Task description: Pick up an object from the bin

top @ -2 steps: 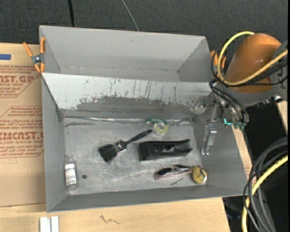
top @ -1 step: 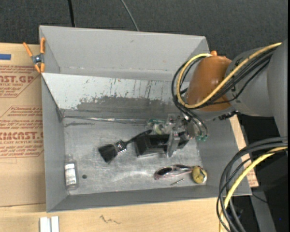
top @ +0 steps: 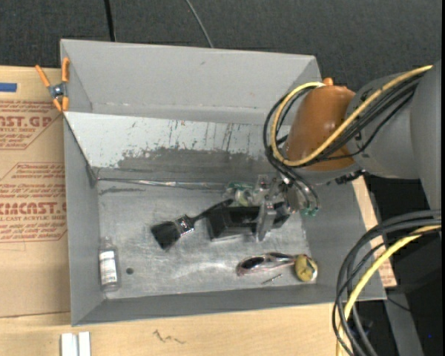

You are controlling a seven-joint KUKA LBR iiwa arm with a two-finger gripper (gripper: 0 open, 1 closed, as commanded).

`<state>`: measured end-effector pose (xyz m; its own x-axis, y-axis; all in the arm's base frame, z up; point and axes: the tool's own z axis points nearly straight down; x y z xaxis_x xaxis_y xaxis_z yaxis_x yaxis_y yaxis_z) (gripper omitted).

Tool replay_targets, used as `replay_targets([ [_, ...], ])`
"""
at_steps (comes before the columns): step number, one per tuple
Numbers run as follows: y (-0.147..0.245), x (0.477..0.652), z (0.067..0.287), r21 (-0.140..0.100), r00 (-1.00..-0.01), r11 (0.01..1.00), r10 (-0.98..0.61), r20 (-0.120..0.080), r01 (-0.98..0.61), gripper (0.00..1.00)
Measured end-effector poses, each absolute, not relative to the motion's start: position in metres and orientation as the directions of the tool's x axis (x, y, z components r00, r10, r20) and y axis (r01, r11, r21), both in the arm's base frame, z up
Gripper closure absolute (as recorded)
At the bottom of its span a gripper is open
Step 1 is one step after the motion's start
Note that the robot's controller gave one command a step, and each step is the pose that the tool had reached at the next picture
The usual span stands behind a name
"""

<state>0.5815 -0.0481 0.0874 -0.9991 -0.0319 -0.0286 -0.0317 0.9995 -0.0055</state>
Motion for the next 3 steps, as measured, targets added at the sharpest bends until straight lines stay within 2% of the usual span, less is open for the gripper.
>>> replay_targets([
  [1, -0.051, 0.574, 0.129, 0.001, -0.999, 0.999, -0.044, 0.005, -0.044, 1.00],
  [2, -0.052, 0.587, 0.196, 0.001, -0.999, 0.999, -0.033, 0.005, -0.033, 1.00],
  [3, -0.051, 0.572, 0.212, -0.001, -0.999, 0.999, -0.034, -0.007, -0.034, 1.00],
])
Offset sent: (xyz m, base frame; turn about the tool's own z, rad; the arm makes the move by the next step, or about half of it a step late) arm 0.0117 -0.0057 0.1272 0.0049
